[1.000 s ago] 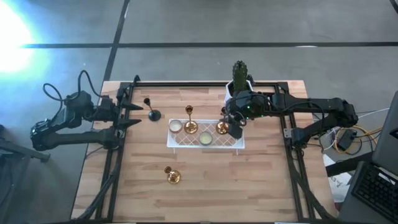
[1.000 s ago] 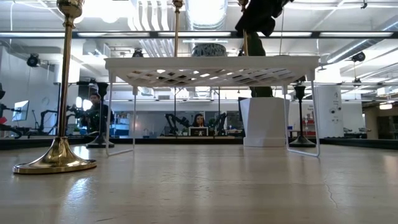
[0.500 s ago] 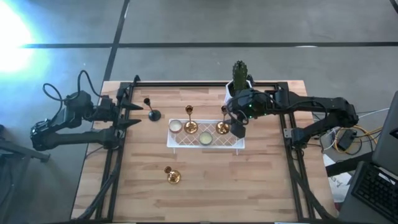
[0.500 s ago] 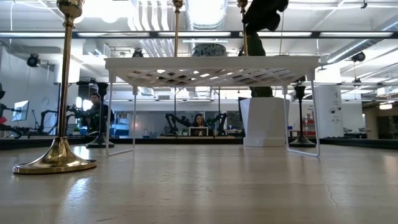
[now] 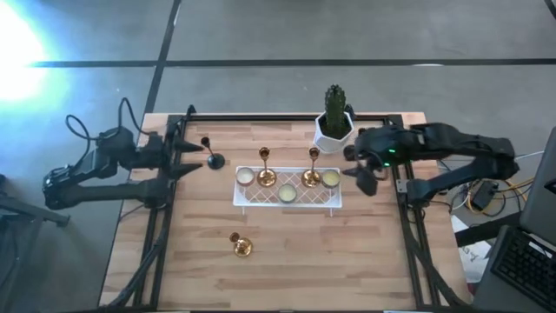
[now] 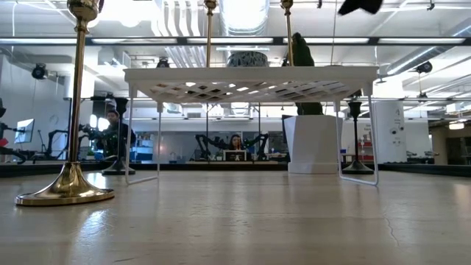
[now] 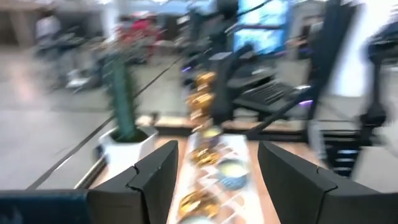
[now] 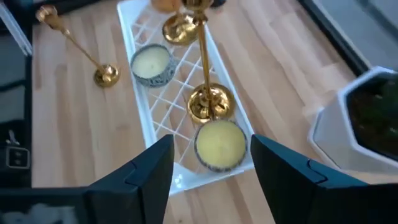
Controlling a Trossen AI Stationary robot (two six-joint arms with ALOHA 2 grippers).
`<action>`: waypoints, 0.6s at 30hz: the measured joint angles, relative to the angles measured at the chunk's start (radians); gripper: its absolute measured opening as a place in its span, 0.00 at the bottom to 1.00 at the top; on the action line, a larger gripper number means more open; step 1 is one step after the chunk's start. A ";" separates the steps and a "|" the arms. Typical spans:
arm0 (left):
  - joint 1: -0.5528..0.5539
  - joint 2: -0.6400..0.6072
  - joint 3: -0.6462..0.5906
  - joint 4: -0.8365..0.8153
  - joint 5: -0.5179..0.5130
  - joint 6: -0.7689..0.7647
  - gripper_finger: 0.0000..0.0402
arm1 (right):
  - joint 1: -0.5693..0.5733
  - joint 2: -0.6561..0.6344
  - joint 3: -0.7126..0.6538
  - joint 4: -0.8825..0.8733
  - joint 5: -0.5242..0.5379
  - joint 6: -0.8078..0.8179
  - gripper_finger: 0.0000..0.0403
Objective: Pick & Place candle stick holders
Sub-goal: Put the left black candle holder on the shelf
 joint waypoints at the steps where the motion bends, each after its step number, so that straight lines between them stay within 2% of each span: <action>1: 0.000 0.007 0.000 -0.014 -0.044 -0.004 0.57 | 0.019 -0.026 0.000 -0.011 0.024 0.024 0.51; 5: 0.000 0.035 0.000 -0.079 -0.235 -0.064 0.56 | 0.107 -0.115 -0.007 -0.031 0.168 0.114 0.48; 10: 0.000 0.070 -0.048 -0.083 -0.385 -0.178 0.52 | 0.204 -0.195 -0.054 -0.036 0.328 0.177 0.45; 16: -0.011 0.070 -0.128 -0.092 -0.571 -0.326 0.45 | 0.229 -0.249 -0.128 -0.036 0.367 0.217 0.40; 18: -0.023 0.061 -0.144 -0.107 -0.604 -0.355 0.43 | 0.228 -0.259 -0.150 -0.037 0.368 0.217 0.39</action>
